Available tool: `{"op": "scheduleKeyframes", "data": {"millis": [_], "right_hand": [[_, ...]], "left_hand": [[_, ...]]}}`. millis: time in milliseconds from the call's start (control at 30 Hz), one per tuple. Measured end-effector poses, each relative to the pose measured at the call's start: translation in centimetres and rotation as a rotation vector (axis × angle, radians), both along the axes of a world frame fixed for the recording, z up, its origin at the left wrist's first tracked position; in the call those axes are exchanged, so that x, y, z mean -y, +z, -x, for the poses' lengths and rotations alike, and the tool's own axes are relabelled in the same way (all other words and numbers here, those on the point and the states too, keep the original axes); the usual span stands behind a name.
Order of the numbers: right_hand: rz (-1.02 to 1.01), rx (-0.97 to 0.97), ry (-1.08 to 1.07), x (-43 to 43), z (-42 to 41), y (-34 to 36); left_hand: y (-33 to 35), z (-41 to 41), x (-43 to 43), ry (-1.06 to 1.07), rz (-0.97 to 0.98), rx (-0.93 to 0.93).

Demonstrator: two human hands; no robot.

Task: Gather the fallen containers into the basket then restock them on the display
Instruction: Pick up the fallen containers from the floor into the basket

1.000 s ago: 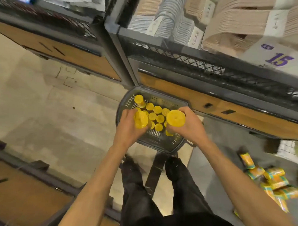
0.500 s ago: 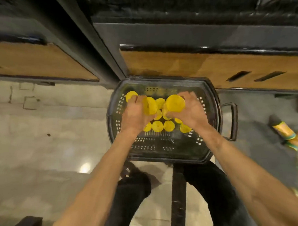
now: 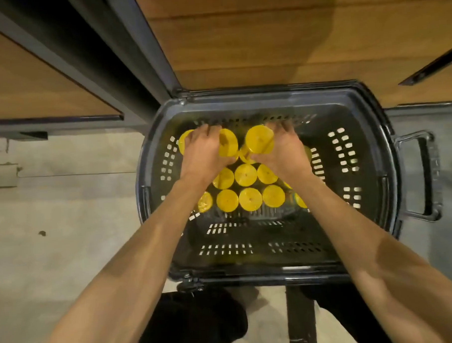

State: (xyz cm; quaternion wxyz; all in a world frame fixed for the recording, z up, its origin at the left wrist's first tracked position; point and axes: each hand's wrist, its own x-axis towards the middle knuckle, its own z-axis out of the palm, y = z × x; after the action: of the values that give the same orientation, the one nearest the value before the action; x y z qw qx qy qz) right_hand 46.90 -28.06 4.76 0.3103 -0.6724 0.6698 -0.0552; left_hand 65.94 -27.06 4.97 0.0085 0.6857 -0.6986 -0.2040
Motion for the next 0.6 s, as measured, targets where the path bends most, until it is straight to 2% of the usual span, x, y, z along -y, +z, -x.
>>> {"op": "scheduleKeyframes", "data": {"millis": [233, 600], "right_hand": [[0.058, -0.006, -0.047, -0.2, -1.3, -2.3], [-0.045, 0.024, -0.071, 0.1, -1.8, -3.6]], "left_hand": [[-2.9, 0.2, 0.7, 0.001, -0.005, 0.04], [-3.2, 0.5, 0.4, -0.032, 0.004, 0.119]]}}
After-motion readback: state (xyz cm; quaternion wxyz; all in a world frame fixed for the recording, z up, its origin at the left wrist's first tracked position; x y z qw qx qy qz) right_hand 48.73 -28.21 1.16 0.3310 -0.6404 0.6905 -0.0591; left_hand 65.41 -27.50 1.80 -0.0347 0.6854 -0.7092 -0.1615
